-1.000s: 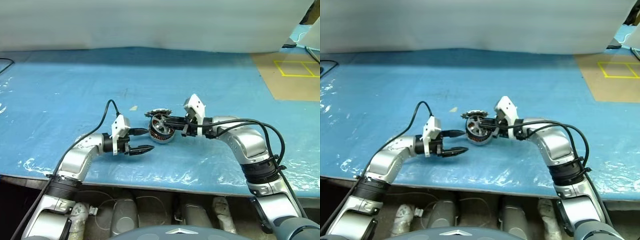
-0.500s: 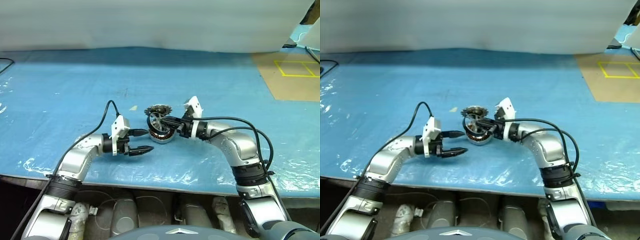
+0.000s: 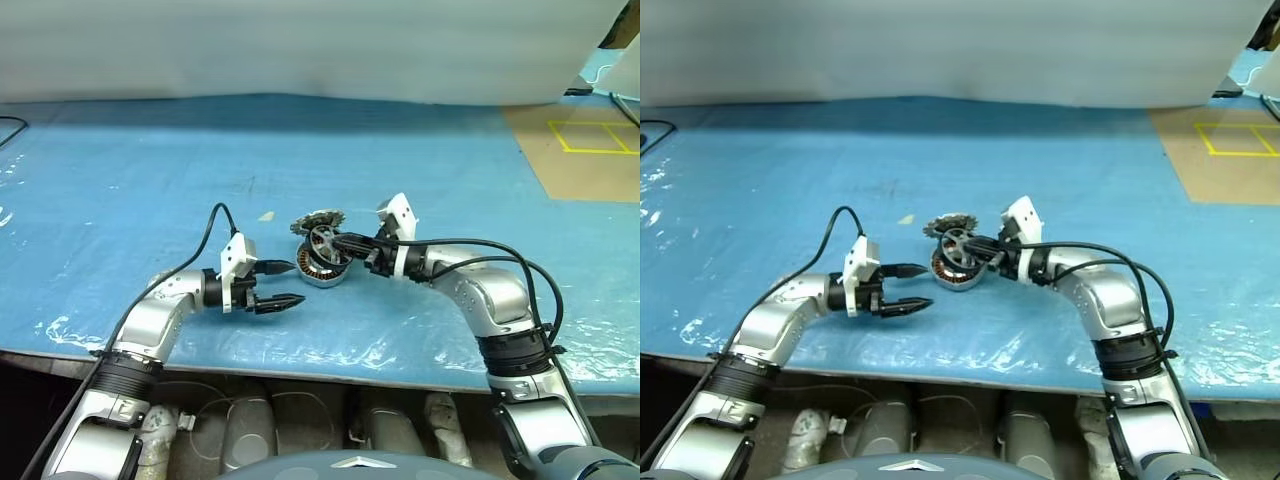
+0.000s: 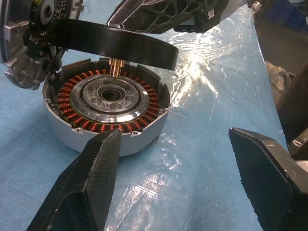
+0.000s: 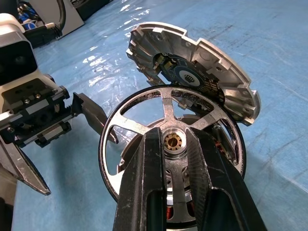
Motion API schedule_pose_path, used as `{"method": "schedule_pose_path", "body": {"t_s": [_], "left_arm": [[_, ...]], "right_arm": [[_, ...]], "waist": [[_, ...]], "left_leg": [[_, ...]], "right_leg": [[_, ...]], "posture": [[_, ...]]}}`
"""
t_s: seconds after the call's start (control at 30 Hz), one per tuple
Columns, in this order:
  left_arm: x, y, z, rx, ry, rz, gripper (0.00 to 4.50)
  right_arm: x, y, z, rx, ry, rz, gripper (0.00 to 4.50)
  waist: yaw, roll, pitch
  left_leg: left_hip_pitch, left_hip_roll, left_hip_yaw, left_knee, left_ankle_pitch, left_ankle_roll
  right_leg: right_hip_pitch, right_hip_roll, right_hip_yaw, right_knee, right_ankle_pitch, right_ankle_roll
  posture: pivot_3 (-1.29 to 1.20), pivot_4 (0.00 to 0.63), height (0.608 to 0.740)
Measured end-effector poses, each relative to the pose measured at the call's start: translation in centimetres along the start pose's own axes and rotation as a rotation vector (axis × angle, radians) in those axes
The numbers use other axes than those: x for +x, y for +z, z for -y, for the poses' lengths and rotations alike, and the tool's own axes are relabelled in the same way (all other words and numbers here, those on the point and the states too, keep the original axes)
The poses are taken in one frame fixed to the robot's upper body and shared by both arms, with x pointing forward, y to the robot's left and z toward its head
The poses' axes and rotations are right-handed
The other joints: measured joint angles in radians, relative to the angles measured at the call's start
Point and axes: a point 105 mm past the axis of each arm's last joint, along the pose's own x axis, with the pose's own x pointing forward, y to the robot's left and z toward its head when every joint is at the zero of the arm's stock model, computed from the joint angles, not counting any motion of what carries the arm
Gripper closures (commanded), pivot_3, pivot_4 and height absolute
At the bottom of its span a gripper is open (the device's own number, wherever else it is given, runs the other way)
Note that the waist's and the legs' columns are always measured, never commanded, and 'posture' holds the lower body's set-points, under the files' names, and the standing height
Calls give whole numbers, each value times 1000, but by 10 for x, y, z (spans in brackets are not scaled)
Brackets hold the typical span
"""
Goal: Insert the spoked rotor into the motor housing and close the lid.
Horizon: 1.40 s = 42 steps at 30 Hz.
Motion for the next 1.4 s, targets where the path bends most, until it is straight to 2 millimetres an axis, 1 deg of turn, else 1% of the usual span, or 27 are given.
{"method": "schedule_pose_path", "body": {"t_s": [0.23, 0.43, 0.5, 0.63, 0.87, 0.9, 1.03, 1.27, 1.4], "left_arm": [[1, 0, 0, -2, -1, 4, 759], [1, 0, 0, -2, -1, 4, 759], [1, 0, 0, -2, -1, 4, 759], [1, 1, 1, 2, -3, 4, 759], [2, 2, 1, -2, -3, 2, 759], [2, 2, 1, -5, -3, 1, 759], [2, 1, 1, -8, -3, 0, 759], [2, 1, 1, -8, -2, 0, 759], [2, 1, 1, -9, -2, 0, 759]], "right_arm": [[5, 0, -3, 11, 5, 13, 4255], [9, 6, -6, 3, 15, 22, 4255], [10, 3, -4, 10, 12, 13, 4255], [5, -8, 0, 29, -2, -17, 4255], [8, -9, -4, -11, 10, -20, 4255], [8, -9, -4, -30, 11, -21, 3524], [10, -11, -5, -58, 9, -31, 2314], [6, -14, 0, -59, -21, -64, 2314], [4, -6, 0, -82, -21, -48, 2314]], "waist": [[0, 0, 0], [0, 0, 0], [0, 0, 0], [1, 0, 0], [0, 0, 0], [0, 0, 0], [0, 0, 0], [0, 0, 0], [0, 0, 0]], "left_leg": [[0, 0, 0, 0, 0, 0], [0, 0, 0, 0, 0, 0], [0, 0, 0, 0, 0, 0], [0, 0, 0, 0, 0, 0], [0, 0, 0, 0, 0, 0], [0, 0, 0, 0, 0, 0], [0, 0, 0, 0, 0, 0], [0, 0, 0, 0, 0, 0], [0, 0, 0, 0, 0, 0]], "right_leg": [[0, 0, 0, 0, 0, 0], [0, 0, 0, 0, 0, 0], [0, 0, 0, 0, 0, 0], [0, 0, 0, 0, 0, 0], [0, 0, 0, 0, 0, 0], [0, 0, 0, 0, 0, 0], [0, 0, 0, 0, 0, 0], [0, 0, 0, 0, 0, 0], [0, 0, 0, 0, 0, 0]], "posture": [[0, 150, 740], [0, 150, 740], [0, 150, 740], [0, 150, 740], [0, 150, 740], [0, 150, 740], [0, 150, 740], [0, 150, 740], [0, 150, 740]]}}
